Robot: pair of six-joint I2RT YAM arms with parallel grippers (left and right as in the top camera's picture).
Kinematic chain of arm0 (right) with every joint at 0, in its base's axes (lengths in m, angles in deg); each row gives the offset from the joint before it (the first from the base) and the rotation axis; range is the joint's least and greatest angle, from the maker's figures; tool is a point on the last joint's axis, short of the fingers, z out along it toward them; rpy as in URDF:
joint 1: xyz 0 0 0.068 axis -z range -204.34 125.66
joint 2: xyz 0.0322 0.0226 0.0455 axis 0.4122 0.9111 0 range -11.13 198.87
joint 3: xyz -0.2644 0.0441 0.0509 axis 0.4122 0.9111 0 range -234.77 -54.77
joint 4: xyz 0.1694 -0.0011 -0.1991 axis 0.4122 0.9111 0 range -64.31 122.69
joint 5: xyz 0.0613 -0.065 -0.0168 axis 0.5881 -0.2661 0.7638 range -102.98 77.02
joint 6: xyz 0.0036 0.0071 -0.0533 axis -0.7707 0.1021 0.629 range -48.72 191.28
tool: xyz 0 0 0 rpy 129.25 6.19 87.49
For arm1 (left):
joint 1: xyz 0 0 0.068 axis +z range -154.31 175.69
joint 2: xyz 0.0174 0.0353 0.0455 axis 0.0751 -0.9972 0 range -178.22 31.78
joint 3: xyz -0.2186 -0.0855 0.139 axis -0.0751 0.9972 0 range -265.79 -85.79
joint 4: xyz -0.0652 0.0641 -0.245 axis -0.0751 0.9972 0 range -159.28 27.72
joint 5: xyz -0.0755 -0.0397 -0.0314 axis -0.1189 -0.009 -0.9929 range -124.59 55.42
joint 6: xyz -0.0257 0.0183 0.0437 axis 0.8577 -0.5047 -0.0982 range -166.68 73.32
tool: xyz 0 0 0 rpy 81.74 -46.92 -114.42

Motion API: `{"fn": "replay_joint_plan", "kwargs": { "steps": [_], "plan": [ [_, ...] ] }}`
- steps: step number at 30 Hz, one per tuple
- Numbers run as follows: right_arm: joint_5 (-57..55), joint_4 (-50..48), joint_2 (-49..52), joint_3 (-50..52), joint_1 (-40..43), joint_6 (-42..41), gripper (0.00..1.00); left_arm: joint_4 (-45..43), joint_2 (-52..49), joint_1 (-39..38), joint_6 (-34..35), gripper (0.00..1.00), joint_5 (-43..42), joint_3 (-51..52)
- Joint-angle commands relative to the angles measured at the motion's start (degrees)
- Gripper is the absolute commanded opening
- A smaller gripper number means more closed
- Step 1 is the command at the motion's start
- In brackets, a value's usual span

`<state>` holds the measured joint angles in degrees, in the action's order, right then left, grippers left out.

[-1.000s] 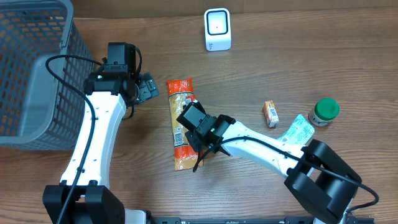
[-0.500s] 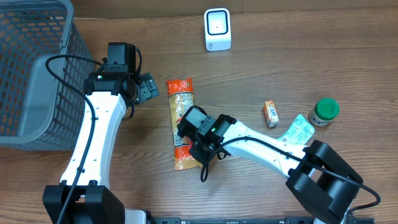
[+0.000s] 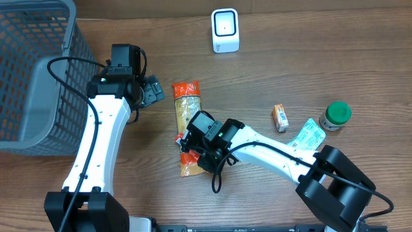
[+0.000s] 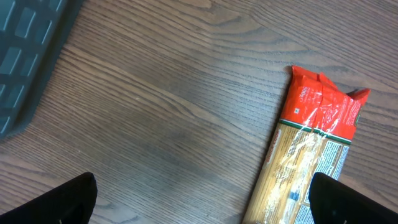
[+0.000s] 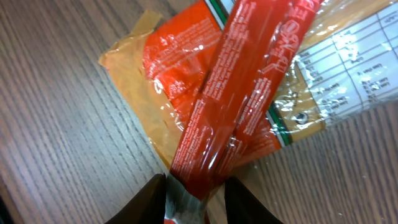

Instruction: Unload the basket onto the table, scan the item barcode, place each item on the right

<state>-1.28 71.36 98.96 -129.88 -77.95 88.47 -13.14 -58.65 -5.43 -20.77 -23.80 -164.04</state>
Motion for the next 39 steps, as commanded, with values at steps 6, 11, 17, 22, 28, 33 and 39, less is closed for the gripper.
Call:
{"fn": "replay_joint_plan", "kwargs": {
  "steps": [6,11,17,22,28,33,39],
  "plan": [
    [-0.72,-0.55,-2.43,-1.16,2.14,-2.43,0.35,-0.04,-0.28,0.02,-0.63,1.0,0.55,-0.11],
    [8.85,-0.5,-3.04,-1.16,5.22,-2.43,0.45,-0.04,-0.28,0.02,-0.63,1.0,0.55,-0.11],
    [12.04,0.33,-3.04,-1.14,9.49,-2.78,0.75,-0.04,-0.28,0.02,-0.63,1.0,0.55,-0.11],
    [13.97,0.48,-2.99,-1.01,11.93,-4.11,0.88,-0.04,-0.28,0.02,-0.63,1.0,0.55,-0.11],
    [14.12,0.9,-2.6,-0.61,11.82,-4.11,0.85,-0.04,-0.28,0.02,-0.63,1.0,0.55,-0.11],
    [15.54,-1.51,-2.6,2.38,11.5,-4.11,0.84,-0.04,-0.28,0.02,-0.63,1.0,0.55,-0.11],
    [19.74,-3.58,-2.6,4.81,11.5,-4.13,0.77,-0.04,-0.28,0.02,-0.63,1.0,0.55,-0.11]
  ]
}}
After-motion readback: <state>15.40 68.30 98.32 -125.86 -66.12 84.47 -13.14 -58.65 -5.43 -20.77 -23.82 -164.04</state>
